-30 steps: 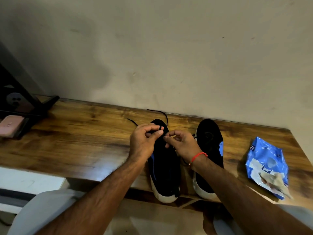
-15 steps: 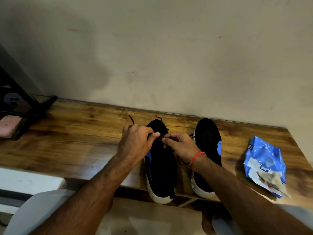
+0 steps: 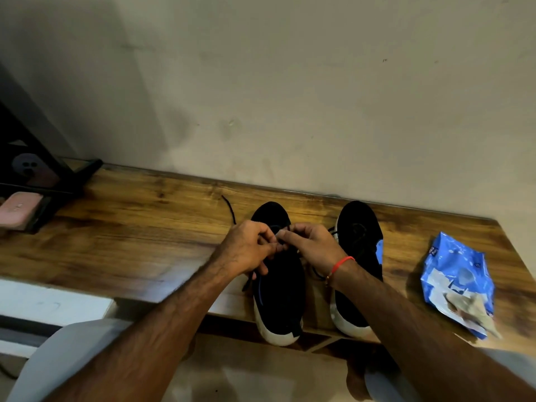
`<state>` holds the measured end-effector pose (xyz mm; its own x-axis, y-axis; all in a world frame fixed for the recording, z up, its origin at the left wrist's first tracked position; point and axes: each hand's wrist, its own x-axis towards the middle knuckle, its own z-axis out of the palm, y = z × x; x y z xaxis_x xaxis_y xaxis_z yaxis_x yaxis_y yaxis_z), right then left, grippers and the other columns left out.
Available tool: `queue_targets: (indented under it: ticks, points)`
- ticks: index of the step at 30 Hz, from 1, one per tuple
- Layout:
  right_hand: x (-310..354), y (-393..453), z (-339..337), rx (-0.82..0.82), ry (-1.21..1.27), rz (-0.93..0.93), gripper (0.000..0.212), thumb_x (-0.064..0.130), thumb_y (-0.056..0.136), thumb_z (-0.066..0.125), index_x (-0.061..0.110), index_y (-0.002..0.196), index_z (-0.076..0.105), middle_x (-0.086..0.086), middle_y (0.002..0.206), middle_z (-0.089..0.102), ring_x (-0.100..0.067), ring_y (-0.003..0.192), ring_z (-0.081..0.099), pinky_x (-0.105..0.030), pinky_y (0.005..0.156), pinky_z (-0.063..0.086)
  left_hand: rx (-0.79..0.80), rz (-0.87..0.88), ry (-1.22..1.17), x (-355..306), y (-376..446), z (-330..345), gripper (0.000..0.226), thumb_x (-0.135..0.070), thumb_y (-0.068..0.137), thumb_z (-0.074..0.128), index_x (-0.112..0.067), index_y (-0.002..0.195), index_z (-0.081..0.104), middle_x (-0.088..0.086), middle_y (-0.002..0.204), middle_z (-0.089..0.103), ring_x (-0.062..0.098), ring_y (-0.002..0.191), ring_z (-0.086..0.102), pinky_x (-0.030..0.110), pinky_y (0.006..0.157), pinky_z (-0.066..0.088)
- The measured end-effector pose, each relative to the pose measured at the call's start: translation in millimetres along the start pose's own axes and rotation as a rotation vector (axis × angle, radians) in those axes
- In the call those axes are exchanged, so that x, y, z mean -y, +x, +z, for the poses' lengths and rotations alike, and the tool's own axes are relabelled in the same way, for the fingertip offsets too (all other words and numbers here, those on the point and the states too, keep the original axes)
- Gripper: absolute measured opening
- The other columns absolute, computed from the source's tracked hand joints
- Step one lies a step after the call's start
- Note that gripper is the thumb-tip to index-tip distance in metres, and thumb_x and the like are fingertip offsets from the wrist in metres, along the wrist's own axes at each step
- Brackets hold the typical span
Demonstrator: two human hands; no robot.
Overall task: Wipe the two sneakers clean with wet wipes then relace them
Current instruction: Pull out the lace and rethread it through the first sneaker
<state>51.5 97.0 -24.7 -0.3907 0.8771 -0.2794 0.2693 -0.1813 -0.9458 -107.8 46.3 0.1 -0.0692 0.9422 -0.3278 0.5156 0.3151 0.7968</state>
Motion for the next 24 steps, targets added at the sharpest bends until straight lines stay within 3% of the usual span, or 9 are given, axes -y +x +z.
queue_targets:
  ticks: [4,7,10,16,21,24]
  points:
    - [0,-3,-2,-0.044,-0.024,-0.019,0.024,0.025,0.094,0.066,0.004,0.085,0.073,-0.014,0.086,0.074,-0.014,0.073,0.065,-0.03,0.071,0.053,0.015,-0.059,-0.097,-3,0,-2,0.015,-0.026,0.092,0.075,-0.015,0.095,0.066,0.006,0.079,0.076,0.017,0.056,0.071,0.026,0.043,0.049]
    - [0,-2,-3,-0.072,-0.001,-0.027,0.015,0.02,0.091,0.069,0.007,0.093,0.076,-0.007,0.086,0.075,-0.008,0.076,0.068,-0.021,0.065,0.052,0.136,-0.146,-0.173,-3,-2,-10,0.015,-0.025,0.093,0.074,-0.014,0.1,0.069,0.006,0.084,0.078,0.018,0.065,0.073,0.03,0.051,0.054]
    - [-1,0,-2,-0.097,0.058,-0.026,0.01,0.013,0.088,0.073,0.005,0.093,0.075,-0.003,0.085,0.075,-0.009,0.079,0.069,-0.02,0.064,0.053,0.181,-0.137,-0.193,-1,-2,-15,0.013,-0.017,0.09,0.076,-0.011,0.1,0.072,0.006,0.087,0.077,0.017,0.071,0.075,0.033,0.056,0.059]
    - [0,-1,-2,-0.049,0.175,-0.033,0.011,0.004,0.084,0.075,-0.001,0.09,0.067,0.004,0.072,0.07,-0.002,0.066,0.066,-0.014,0.057,0.048,0.003,-0.049,-0.137,7,4,1,0.018,-0.016,0.088,0.078,-0.011,0.096,0.063,0.01,0.095,0.071,0.014,0.064,0.071,0.03,0.048,0.057]
    - [0,-2,-2,0.042,0.199,-0.036,0.016,0.004,0.081,0.076,-0.004,0.09,0.066,-0.007,0.085,0.073,-0.014,0.08,0.069,-0.023,0.069,0.053,-0.123,0.203,0.146,12,3,13,0.012,-0.02,0.098,0.064,-0.023,0.11,0.061,0.001,0.093,0.061,0.019,0.057,0.069,0.031,0.039,0.054]
    - [0,-4,-4,0.035,0.194,-0.029,0.017,0.005,0.081,0.076,-0.005,0.091,0.067,-0.006,0.085,0.073,-0.017,0.081,0.068,-0.027,0.07,0.052,-0.186,0.308,0.388,14,5,15,0.003,-0.024,0.1,0.06,-0.025,0.099,0.063,-0.005,0.092,0.052,0.016,0.081,0.063,0.032,0.056,0.058]
